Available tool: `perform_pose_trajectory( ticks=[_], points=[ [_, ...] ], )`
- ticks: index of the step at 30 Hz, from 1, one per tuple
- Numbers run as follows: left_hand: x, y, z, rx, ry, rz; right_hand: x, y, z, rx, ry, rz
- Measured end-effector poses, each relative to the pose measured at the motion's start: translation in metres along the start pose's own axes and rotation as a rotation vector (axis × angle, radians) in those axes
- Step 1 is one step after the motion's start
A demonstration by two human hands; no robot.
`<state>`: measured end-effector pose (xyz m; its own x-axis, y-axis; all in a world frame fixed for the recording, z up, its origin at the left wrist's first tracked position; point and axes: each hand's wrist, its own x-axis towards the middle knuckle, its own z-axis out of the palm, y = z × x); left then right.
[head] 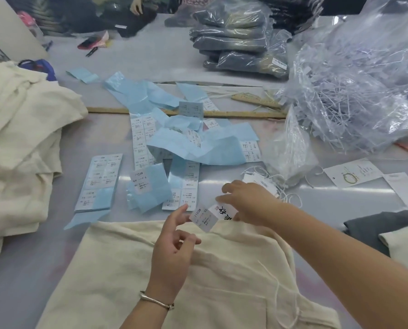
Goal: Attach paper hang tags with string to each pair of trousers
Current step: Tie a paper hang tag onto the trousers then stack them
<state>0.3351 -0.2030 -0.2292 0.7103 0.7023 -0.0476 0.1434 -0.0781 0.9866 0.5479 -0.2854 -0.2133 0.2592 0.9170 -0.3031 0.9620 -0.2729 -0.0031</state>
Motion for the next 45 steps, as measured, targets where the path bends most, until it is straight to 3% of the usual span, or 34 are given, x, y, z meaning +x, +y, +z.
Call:
perform_pose_trajectory(
  ticks=[11,17,21,24,25,26,28,32,34,39,43,45],
  points=[
    [0.013,0.005,-0.031,-0.014,0.159,0.073,-0.029,-0.002,0.011,0.055,0.292,-0.096],
    [0.007,0.011,-0.036,-0.076,0.141,0.067,-0.032,-0.013,0.014,0.100,0.767,-0.169],
    [-0.003,0.026,-0.035,-0.147,0.090,0.034,-0.033,-0.013,-0.006,0.643,0.897,0.185],
    [-0.011,0.037,-0.031,-0.141,-0.066,-0.034,-0.047,-0.014,-0.033,1.423,0.883,0.389],
    [-0.014,0.042,-0.028,-0.131,-0.127,-0.047,-0.054,-0.015,-0.039,1.582,0.915,0.422],
    [-0.018,0.049,-0.025,-0.126,-0.190,-0.053,-0.061,-0.019,-0.045,1.622,0.951,0.458],
    [-0.027,0.063,-0.018,-0.118,-0.314,-0.044,-0.079,-0.032,-0.051,1.458,0.984,0.506],
    [-0.045,0.090,0.001,-0.051,-0.504,0.019,-0.124,-0.071,-0.046,1.092,0.913,0.459],
    [-0.056,0.103,0.011,-0.034,-0.587,0.035,-0.144,-0.086,-0.041,1.051,0.840,0.435],
    [-0.078,0.124,0.028,-0.028,-0.677,0.024,-0.183,-0.101,-0.038,1.800,0.465,0.236],
    [-0.095,0.128,0.032,-0.045,-0.674,0.006,-0.212,-0.102,-0.036,1.900,0.360,0.013],
    [-0.102,0.129,0.033,-0.039,-0.676,0.017,-0.221,-0.103,-0.036,1.886,0.347,-0.005]
  ],
)
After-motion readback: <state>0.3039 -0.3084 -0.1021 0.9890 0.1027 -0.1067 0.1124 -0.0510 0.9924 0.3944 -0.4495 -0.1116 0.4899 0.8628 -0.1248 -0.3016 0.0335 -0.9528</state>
